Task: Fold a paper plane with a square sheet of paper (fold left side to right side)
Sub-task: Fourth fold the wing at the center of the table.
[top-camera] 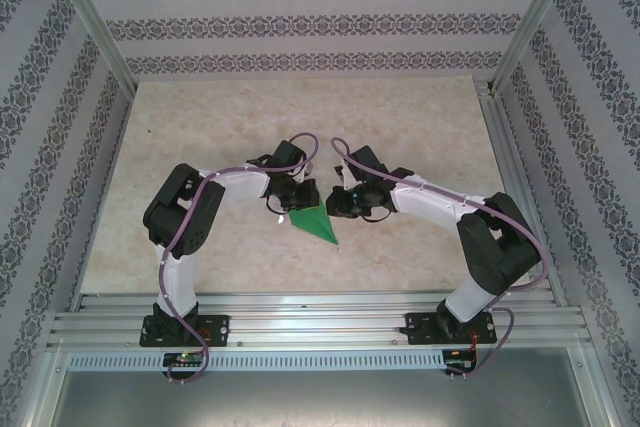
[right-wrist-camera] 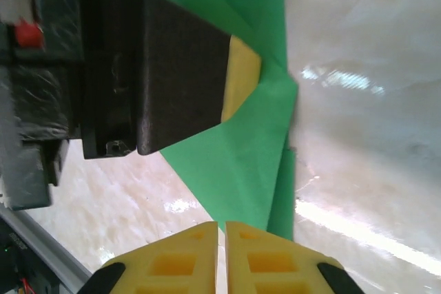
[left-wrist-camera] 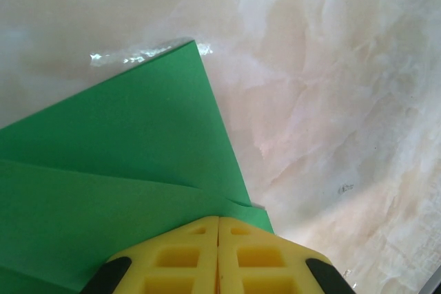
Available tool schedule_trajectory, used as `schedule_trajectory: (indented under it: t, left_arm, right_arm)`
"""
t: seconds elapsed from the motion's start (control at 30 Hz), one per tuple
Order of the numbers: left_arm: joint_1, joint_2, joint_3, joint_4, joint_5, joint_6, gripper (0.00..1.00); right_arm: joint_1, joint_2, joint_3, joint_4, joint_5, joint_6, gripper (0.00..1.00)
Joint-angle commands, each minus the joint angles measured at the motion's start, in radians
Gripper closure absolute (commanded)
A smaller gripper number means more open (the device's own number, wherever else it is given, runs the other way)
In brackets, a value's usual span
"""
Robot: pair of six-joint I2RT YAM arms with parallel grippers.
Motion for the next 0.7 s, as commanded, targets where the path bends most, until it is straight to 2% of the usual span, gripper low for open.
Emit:
schedule_trajectory:
  t: [0.0, 0.23, 0.67]
  left_arm:
    - [-0.012, 0.032, -0.041, -0.081, -0.1, 0.022, 0.91]
    - [-0.012, 0.031, -0.036, -0.086, -0.102, 0.023, 0.92]
    - [-0.012, 0.031, -0.032, -0.093, -0.11, 0.025, 0.92]
  right_arm:
    - [0.035, 0.046, -0.036, 0.125, -0.053, 0.085, 0.9]
    - [0.043, 0.12, -0.023, 0.168, -0.052, 0.101, 0.91]
    - [0.041, 0.142, -0.045, 0.076, -0.012, 0.048, 0.92]
